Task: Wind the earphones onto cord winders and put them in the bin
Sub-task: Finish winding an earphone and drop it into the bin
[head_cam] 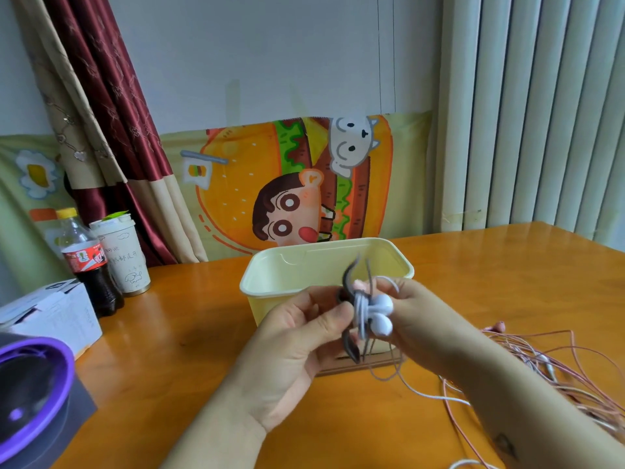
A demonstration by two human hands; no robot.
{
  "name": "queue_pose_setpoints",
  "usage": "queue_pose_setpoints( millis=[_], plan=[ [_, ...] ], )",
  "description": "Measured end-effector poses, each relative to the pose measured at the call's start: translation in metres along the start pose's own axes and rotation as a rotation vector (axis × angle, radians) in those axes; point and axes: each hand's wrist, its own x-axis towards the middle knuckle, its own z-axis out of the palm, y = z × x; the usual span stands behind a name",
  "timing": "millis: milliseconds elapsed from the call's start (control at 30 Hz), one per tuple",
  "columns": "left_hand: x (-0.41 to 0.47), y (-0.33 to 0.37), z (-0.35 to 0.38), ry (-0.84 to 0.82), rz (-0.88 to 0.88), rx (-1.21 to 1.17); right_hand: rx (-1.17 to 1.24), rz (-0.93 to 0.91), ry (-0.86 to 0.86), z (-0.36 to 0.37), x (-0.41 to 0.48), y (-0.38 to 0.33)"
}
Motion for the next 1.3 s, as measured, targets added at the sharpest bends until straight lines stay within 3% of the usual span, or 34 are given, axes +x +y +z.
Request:
queue_pose_setpoints(
  millis=[200, 333, 500, 667, 767, 900, 967, 1067, 1133, 1300],
  plan=[
    [0.007, -0.001, 0.003, 0.209, 0.085, -0.195, -0.166, -0.008, 0.001, 0.013, 0.0, 0.008],
    [0.008, 0.005, -0.003, 0.274, 0.145, -0.295, -0.083, 0.124, -0.047, 0.008, -0.001, 0.011],
    [0.01, 0.016, -0.022, 0.453, 0.252, -0.389, 0.335, 0.124, 0.353, -0.011, 0.005, 0.008],
    [0.012, 0.015, -0.029, 0.562, 0.331, -0.457, 0.42, 0.047, 0.666, -0.037, 0.011, 0.006],
    [0.012, 0.017, -0.03, 0.59, 0.369, -0.489, 0.094, 0.066, 0.697, -0.051, 0.008, 0.005],
    [0.012, 0.019, -0.029, 0.577, 0.386, -0.491, -0.841, 0.146, 0.488, -0.058, 0.0, 0.004],
    [0.012, 0.018, -0.027, 0.547, 0.362, -0.454, -1.085, 0.054, 0.602, -0.053, -0.005, -0.004],
    [0.011, 0.013, -0.018, 0.492, 0.334, -0.356, -1.097, -0.29, 0.787, -0.037, -0.011, -0.023],
    [0.009, 0.009, -0.013, 0.463, 0.33, -0.273, -1.024, -0.431, 0.736, -0.017, -0.013, -0.035],
    [0.006, 0.005, -0.004, 0.435, 0.326, -0.143, -0.945, -0.301, 0.4, 0.007, -0.017, -0.036]
  ],
)
